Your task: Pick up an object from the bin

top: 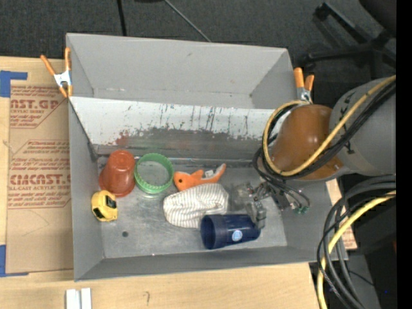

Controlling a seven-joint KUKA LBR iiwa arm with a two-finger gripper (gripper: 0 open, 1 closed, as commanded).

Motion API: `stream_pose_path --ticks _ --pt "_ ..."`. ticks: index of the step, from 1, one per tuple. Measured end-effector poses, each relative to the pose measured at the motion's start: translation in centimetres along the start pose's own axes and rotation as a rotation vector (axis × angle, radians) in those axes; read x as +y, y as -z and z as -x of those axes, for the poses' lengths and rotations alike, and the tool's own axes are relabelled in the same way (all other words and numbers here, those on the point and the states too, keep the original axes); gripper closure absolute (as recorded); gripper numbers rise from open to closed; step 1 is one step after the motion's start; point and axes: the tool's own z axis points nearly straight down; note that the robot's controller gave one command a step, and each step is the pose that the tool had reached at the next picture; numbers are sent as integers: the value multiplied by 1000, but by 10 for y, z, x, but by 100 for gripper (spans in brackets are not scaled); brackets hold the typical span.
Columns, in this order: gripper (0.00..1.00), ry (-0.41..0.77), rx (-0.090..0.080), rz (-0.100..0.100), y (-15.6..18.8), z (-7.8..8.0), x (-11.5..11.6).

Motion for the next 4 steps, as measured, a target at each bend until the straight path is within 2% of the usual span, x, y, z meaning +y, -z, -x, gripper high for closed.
stream_pose_path --ticks 1,2,3,4 --pt "0 0 -4 3 -5 -1 3" --pt "100 0 -1 -4 -1 -1 -2" --pt "0 0 -4 3 -7 -2 3" --pt "100 2 6 -1 -3 -2 -1"
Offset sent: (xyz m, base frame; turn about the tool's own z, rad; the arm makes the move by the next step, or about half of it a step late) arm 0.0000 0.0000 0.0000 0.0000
